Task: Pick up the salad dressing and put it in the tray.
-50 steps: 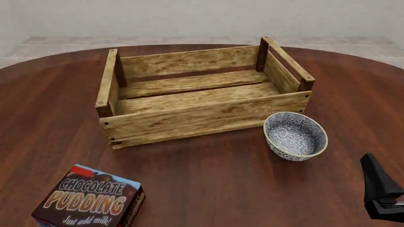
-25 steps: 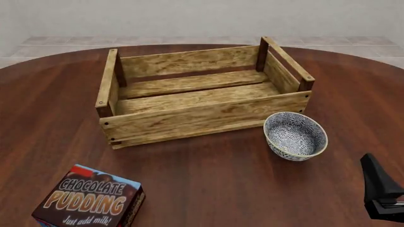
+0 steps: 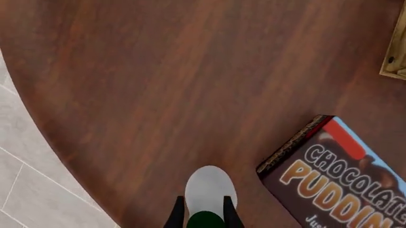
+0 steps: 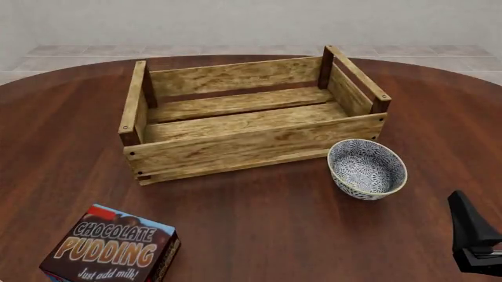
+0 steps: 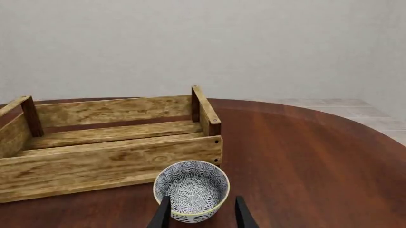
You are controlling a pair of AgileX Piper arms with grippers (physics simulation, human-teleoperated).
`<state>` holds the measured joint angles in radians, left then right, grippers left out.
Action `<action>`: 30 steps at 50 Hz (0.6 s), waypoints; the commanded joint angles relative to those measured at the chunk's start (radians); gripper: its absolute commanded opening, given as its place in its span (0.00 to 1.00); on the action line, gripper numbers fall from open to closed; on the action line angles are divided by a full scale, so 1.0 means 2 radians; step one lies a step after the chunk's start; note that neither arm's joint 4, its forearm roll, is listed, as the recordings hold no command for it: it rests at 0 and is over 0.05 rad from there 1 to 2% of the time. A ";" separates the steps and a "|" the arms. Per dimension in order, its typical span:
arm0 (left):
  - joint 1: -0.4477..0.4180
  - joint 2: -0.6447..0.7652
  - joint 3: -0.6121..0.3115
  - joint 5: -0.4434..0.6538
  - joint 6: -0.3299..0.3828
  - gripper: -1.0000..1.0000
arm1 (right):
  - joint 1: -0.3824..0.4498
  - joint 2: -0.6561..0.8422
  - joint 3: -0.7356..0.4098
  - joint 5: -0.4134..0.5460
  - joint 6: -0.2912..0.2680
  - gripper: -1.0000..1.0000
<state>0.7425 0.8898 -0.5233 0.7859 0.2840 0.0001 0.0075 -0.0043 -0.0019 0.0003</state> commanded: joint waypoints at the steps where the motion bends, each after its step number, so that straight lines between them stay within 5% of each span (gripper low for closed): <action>1: -0.009 -0.023 -0.046 0.033 0.003 0.00 | 0.000 0.000 0.000 0.000 0.000 1.00; 30: -0.060 -0.040 -0.173 0.100 -0.005 0.00 | 0.000 0.000 0.000 0.000 0.000 1.00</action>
<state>0.6608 0.8112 -0.7772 0.9529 0.2645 0.0001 0.0075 -0.0043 -0.0019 0.0002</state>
